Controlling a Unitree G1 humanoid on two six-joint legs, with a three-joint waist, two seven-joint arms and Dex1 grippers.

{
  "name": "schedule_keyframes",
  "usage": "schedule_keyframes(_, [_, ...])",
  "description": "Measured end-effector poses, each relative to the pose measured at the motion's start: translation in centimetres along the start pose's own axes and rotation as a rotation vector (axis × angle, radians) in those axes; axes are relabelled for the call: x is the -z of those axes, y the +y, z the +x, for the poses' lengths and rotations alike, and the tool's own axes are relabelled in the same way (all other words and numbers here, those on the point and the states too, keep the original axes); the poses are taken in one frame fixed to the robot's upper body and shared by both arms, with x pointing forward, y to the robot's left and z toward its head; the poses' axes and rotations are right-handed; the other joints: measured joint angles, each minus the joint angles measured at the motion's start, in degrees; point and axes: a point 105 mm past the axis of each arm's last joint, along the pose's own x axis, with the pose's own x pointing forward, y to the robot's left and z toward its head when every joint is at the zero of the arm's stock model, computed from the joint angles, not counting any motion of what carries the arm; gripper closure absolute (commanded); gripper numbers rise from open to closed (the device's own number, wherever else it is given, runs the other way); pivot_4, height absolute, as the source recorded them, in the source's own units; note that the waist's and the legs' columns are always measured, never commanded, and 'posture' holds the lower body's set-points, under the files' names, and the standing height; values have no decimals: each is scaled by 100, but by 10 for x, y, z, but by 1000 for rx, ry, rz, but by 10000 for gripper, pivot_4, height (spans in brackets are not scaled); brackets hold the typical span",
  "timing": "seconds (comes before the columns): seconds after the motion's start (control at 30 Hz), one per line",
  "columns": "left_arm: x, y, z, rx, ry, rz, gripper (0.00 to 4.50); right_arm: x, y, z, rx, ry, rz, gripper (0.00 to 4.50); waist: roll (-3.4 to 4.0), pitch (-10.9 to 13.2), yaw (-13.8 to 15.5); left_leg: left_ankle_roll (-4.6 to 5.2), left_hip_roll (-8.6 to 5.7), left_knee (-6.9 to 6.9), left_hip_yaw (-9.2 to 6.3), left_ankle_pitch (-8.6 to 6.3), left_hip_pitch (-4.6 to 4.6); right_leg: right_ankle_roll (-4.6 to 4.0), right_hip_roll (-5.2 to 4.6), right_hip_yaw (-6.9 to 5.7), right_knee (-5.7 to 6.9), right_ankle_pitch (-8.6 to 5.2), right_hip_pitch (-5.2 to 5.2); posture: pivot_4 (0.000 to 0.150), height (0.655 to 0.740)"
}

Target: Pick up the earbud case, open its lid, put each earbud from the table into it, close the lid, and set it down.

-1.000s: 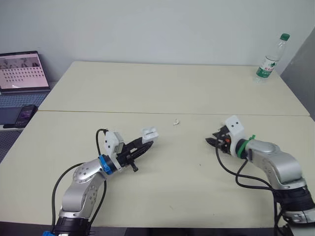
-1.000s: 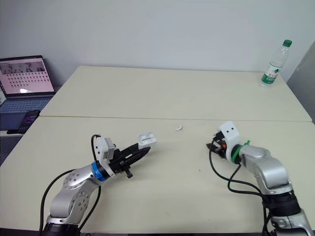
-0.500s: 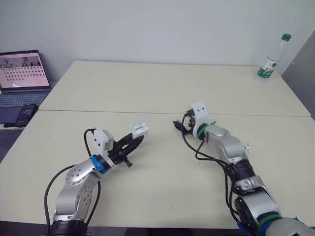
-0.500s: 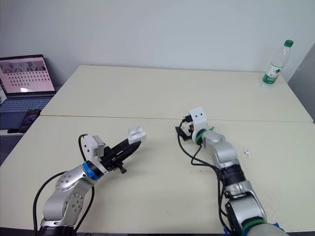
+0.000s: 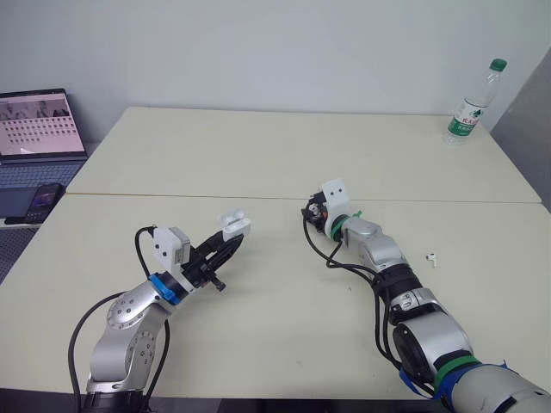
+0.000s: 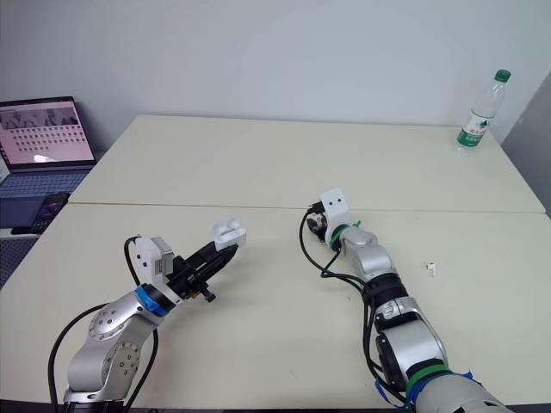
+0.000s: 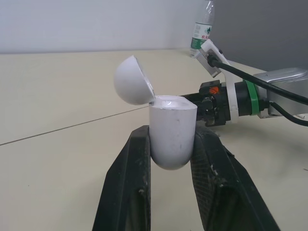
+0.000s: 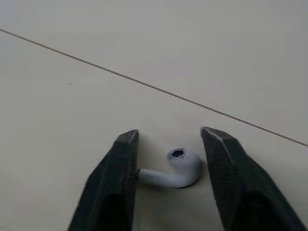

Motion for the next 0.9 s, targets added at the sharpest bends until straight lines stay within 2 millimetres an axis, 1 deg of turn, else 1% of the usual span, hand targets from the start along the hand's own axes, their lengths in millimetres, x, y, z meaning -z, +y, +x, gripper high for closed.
schedule_keyframes(0.27, [-3,0,2,8,-8,7,37349,1,0,-3,-11,-10,3,32907,0,0,-18,0,-3,-1,-1,0,-2,0,-4,-1,-2,0,0,1500,7362])
schedule_keyframes(0.33, [-4,0,3,15,-10,10,37349,2,-1,-7,-29,-15,-3,32907,0,0,-19,0,-3,-1,-2,0,-4,0,-4,-2,-3,0,0,1500,7362])
schedule_keyframes(0.4, [-4,0,4,20,-11,10,37349,3,-3,-16,-65,-16,-15,32907,2,2,-14,0,-4,-1,-3,0,-8,0,-6,-4,-4,0,-2,1500,7362])
schedule_keyframes(0.5, [-4,-1,5,24,-10,10,37349,-3,-18,-50,-185,-36,-88,32907,6,4,57,-1,-16,0,-9,-1,-17,1,-20,-14,-12,0,-2,1500,7362])
schedule_keyframes(0.57, [-3,-2,5,28,-9,7,37349,-6,-27,-84,-300,-21,-191,32907,6,4,71,-1,-22,0,-9,-2,-19,2,-28,-16,-18,-1,1,1500,7362])
schedule_keyframes(0.6, [-2,-2,5,27,-6,4,37349,-4,-30,-101,-363,2,-242,32907,6,4,67,-1,-24,-1,-11,-3,-16,4,-28,-17,-23,-1,5,1500,7362])
schedule_keyframes(0.63, [-1,-2,5,30,-4,2,37349,3,-32,-122,-443,52,-310,32907,6,4,69,-1,-25,-2,-11,-3,-16,5,-28,-19,-28,-2,5,1500,7362])
schedule_keyframes(0.77, [0,-4,6,37,-2,-2,37349,35,-40,-178,-679,250,-470,32907,3,7,28,0,-16,-3,-8,-3,-1,6,-14,-13,-24,-3,13,1500,7362])
schedule_keyframes(0.83, [0,-4,6,39,-1,-3,37349,44,-45,-190,-739,307,-537,32907,-2,11,-23,0,2,-2,7,-3,17,4,9,-2,-20,-3,17,1500,7362])
schedule_keyframes(0.9, [0,-5,6,40,-3,-3,37349,44,-48,-190,-748,303,-548,32907,-11,18,-53,1,7,-1,9,-2,37,3,26,5,-10,-3,26,1500,7362])
